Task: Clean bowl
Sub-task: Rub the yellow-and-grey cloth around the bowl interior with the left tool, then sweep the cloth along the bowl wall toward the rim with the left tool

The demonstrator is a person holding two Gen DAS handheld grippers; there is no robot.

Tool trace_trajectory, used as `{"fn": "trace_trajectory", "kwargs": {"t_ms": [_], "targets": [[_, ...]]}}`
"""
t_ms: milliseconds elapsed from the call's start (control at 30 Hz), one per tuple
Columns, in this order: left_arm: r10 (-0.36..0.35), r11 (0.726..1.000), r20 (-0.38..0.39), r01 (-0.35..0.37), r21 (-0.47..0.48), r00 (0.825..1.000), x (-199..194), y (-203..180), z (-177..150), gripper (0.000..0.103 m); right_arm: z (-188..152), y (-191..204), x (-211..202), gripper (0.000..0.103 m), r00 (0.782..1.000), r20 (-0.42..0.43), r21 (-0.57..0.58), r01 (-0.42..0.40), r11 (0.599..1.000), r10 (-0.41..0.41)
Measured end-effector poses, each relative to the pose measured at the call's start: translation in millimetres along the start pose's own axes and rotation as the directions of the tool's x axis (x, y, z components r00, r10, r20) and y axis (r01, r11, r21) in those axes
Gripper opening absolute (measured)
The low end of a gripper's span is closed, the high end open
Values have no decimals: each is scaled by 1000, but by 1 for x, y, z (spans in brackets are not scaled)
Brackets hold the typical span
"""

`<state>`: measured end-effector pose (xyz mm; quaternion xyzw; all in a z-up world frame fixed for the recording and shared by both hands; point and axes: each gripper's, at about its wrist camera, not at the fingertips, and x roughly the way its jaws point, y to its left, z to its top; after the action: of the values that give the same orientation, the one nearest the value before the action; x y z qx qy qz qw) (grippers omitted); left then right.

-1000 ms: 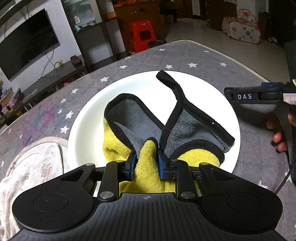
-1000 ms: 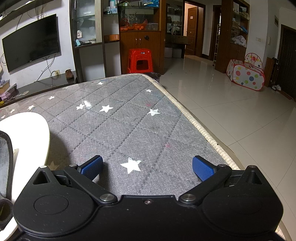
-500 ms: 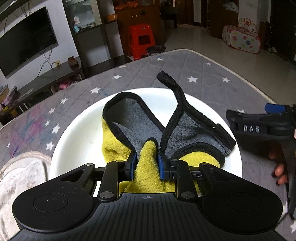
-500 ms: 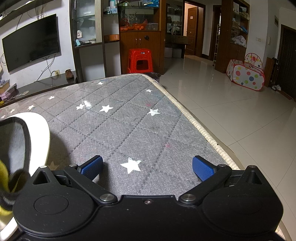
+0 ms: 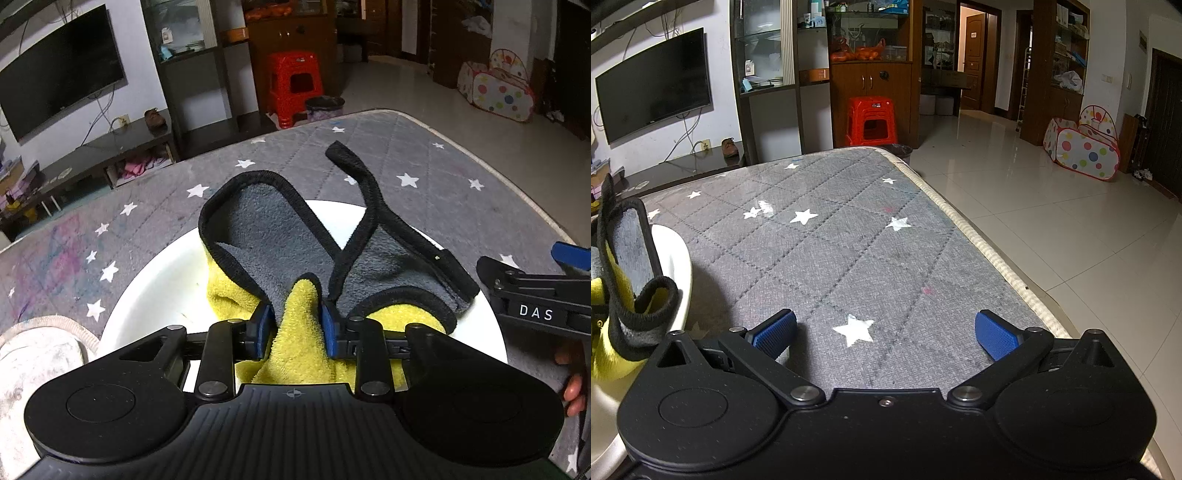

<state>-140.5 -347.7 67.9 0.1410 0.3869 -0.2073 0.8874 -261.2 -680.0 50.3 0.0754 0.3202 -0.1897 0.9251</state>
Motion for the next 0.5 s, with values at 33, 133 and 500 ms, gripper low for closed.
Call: {"fn": "trace_trajectory", "kwargs": {"t_ms": [33, 133, 500], "targets": [[3, 1000, 1, -3, -4, 1000, 0, 1, 0, 32, 0, 0, 0, 103, 1000, 0, 0, 0, 1000, 0], [14, 1000, 2, -14, -21, 1000, 2, 8, 1, 32, 0, 0, 0, 103, 1000, 0, 0, 0, 1000, 0], [44, 998, -1, -44, -47, 999, -5, 23, -8, 33, 0, 0, 0, 103, 1000, 0, 0, 0, 1000, 0]]}}
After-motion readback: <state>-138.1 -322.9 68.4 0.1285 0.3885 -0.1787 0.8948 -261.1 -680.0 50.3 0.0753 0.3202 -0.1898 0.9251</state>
